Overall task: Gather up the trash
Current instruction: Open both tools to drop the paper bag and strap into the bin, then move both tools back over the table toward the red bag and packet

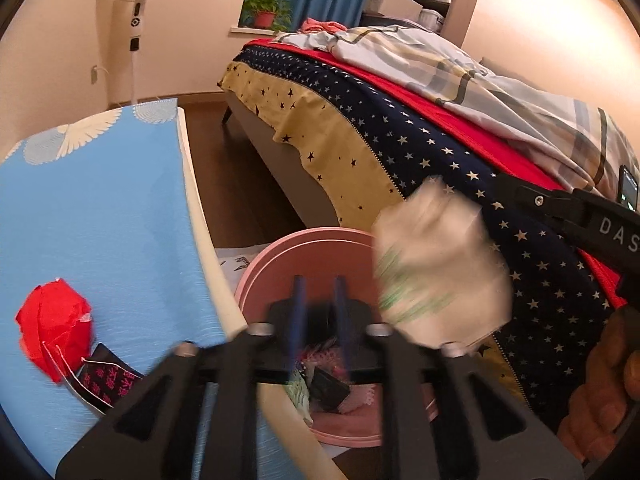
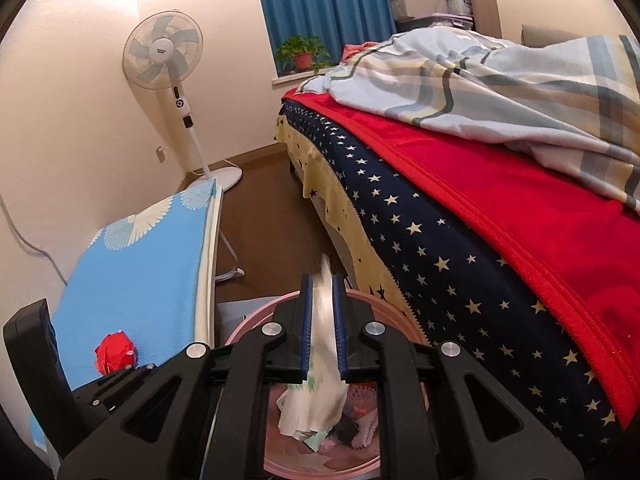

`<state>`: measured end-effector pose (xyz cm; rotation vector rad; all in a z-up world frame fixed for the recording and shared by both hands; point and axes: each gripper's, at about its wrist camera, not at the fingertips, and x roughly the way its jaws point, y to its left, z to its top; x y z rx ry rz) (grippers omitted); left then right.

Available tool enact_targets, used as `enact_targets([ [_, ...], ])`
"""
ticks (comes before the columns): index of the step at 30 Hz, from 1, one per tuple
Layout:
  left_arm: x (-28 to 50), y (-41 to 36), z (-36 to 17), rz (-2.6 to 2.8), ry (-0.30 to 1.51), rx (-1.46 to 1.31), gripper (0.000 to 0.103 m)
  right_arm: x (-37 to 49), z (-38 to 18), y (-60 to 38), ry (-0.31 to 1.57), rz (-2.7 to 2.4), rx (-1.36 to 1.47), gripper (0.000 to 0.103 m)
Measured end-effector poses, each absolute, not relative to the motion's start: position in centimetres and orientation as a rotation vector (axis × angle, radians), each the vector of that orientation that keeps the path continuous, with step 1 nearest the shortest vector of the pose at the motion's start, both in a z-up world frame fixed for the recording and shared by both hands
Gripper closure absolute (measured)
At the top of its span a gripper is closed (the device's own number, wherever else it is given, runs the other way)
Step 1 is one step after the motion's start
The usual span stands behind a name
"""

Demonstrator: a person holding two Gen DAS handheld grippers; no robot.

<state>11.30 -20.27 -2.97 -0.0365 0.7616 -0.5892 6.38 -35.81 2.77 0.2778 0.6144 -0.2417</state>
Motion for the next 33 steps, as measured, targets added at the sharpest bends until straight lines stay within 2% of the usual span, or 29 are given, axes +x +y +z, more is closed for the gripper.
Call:
enact_targets([
  [17, 10.5, -15.1, -1.4, -0.493, 0.701, -0.071, 0.078, 5.6, 3.6, -34.2, 0.563, -0.164, 0.29, 0.091],
  [33, 9.0, -3.8, 0.7, -0.279, 0.628, -0.18, 0.078, 6.0, 3.4, -26.9, 0.548, 0.093, 0.251, 0.091],
])
